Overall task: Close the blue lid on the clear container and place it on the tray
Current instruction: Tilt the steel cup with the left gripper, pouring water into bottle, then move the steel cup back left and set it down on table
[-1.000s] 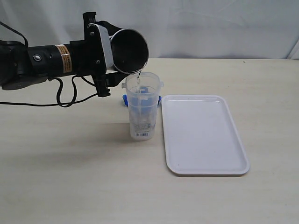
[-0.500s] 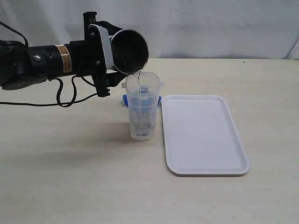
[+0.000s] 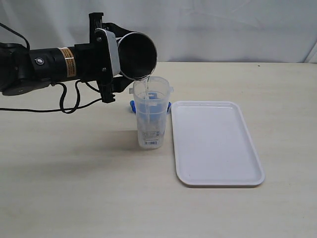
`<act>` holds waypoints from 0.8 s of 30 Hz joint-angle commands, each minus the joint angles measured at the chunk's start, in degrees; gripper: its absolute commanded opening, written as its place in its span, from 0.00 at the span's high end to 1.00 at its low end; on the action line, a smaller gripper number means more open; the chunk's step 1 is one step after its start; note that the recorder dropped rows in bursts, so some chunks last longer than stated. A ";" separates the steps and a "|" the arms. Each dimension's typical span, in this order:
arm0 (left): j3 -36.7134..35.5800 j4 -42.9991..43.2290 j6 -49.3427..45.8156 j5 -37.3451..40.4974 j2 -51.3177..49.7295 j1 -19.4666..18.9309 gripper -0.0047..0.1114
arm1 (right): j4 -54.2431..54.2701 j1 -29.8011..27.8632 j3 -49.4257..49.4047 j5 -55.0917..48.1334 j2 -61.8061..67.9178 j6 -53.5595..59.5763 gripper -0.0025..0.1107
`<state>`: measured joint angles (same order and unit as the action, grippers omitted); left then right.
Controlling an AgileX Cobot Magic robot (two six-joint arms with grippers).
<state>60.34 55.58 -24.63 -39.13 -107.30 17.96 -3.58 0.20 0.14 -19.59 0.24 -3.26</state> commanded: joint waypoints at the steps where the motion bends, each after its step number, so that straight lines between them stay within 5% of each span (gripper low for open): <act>1: 1.04 -1.82 -2.46 -2.40 0.95 0.06 0.96 | 0.13 -0.08 -0.14 -0.05 -0.24 0.01 0.94; 11: 1.04 -2.10 -0.72 -2.30 0.95 0.06 0.96 | 0.13 -0.08 -0.14 -0.05 -0.24 0.01 0.94; 24: 1.04 -2.36 27.45 0.69 0.95 0.06 0.96 | 0.13 -0.08 -0.14 -0.05 -0.24 0.01 0.94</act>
<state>60.34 55.12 -2.00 -36.09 -107.30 17.96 -3.58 0.20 0.14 -19.59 0.24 -3.26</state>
